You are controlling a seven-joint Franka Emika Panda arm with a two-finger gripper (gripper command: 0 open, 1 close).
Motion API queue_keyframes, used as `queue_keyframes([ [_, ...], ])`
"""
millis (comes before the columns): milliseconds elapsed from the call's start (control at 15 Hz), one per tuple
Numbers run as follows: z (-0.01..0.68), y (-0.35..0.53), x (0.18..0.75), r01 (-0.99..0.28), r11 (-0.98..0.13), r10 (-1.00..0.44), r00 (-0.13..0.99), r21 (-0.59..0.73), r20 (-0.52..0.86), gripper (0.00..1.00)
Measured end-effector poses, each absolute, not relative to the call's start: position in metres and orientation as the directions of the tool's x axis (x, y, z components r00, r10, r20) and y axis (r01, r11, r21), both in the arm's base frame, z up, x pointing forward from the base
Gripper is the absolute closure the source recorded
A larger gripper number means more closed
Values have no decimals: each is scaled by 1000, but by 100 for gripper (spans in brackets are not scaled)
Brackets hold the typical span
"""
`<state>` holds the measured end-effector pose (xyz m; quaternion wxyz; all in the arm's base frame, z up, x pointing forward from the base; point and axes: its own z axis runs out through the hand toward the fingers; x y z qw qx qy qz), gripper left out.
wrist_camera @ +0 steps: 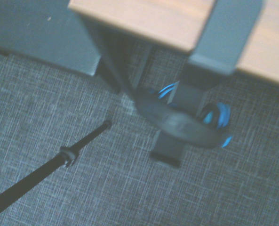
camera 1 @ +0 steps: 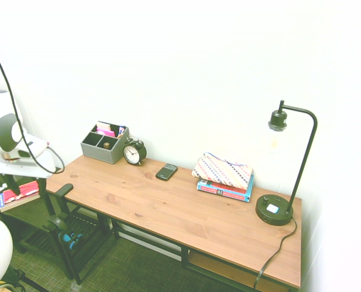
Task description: Hang the headphone
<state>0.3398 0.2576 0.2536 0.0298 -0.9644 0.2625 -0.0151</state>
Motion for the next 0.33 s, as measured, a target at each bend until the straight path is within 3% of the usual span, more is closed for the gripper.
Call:
queue_keyframes([
  [333,350,86,392,-571,-815,-575,817,-97,29,0],
])
